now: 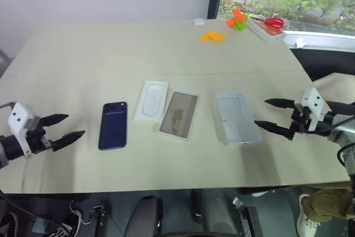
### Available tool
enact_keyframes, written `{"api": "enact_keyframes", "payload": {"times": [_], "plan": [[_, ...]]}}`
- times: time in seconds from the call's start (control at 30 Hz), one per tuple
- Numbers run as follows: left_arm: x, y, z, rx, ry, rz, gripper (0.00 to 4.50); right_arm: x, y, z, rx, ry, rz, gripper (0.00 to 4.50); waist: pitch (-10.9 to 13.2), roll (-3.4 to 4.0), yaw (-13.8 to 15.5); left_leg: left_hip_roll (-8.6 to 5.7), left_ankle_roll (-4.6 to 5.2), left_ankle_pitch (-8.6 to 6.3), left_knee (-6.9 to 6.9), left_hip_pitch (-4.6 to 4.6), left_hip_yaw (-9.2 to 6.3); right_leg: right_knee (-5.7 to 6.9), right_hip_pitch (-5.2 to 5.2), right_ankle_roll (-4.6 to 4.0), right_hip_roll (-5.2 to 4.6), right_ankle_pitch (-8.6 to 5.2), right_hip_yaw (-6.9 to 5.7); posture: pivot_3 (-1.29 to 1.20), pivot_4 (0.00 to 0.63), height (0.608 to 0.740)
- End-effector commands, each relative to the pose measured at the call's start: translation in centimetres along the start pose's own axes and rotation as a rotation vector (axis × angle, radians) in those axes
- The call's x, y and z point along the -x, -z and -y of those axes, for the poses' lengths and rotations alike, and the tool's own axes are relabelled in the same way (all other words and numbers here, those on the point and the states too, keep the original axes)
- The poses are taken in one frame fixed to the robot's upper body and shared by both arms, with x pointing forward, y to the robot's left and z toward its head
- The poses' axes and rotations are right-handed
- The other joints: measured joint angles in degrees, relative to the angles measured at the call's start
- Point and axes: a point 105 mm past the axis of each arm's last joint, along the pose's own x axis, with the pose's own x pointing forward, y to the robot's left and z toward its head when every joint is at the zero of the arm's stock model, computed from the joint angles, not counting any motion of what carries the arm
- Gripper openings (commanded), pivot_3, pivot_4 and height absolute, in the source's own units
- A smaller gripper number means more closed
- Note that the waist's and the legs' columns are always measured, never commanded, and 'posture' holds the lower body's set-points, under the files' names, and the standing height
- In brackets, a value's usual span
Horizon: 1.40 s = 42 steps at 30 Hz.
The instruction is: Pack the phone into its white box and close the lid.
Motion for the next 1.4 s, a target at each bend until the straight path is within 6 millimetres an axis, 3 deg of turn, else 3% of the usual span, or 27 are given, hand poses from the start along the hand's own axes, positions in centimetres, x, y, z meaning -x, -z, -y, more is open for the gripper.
{"api": "enact_keyframes", "payload": {"times": [0.03,0.23,0.47,0.7,0.83,1.1,1.4], "plan": [[0.0,-1.8,-0.3,-0.034,-0.014,0.048,4.48,0.1,-1.0,0.1,0.036,-0.001,0.020,4.50,0.0,0.00,0.0,0.00,0.00,0.00,0.00,0.00,0.00,0.00,0.00,0.00,0.00,0.00,0.00,0.00,0.150,0.740],[-0.8,-2.7,-0.9,0.074,-0.058,0.055,4.48,-1.5,-2.3,0.4,0.041,-0.002,0.039,4.50,0.0,0.00,-0.1,0.00,0.00,0.00,0.01,0.00,0.00,0.01,0.01,0.06,0.03,0.04,0.00,0.00,0.150,0.740],[-1.3,-4.8,-0.9,0.253,-0.067,0.116,4.48,-4.1,-5.7,-0.1,0.110,-0.012,0.109,4.50,0.0,0.00,-0.1,0.01,0.00,0.00,0.01,-0.02,-0.03,0.07,-0.05,0.22,0.05,0.13,0.00,0.00,0.150,0.740],[-1.7,-5.4,-1.7,0.306,-0.094,0.104,4.48,-7.4,-9.7,-2.8,0.236,-0.066,0.208,4.50,0.0,0.00,-0.1,-0.01,0.00,0.00,0.01,-0.05,-0.06,0.09,-0.09,0.21,0.05,0.13,-0.01,0.00,0.150,0.740],[-2.4,-5.9,-1.3,0.305,-0.083,0.126,4.48,-7.6,-9.6,-2.8,0.232,-0.052,0.208,4.50,0.0,-0.01,0.1,-0.03,-0.01,0.00,0.00,-0.13,-0.06,0.09,-0.16,0.20,0.01,0.14,-0.01,0.00,0.150,0.740],[-5.7,-8.5,0.9,0.447,0.009,0.232,4.48,-8.7,-10.2,-3.6,0.251,-0.068,0.229,4.50,0.0,-0.06,0.1,-0.18,-0.01,0.00,0.07,-0.36,-0.11,0.05,-0.26,0.20,-0.26,0.16,-0.04,0.00,0.150,0.740],[-11.2,-8.9,1.1,0.597,0.009,0.200,4.48,-9.4,-10.5,-5.3,0.310,-0.150,0.234,4.50,0.0,-0.06,0.0,-0.17,-0.07,0.04,0.07,-0.38,-0.17,0.15,-0.32,0.21,-0.06,0.17,-0.08,0.00,0.150,0.740]]}}
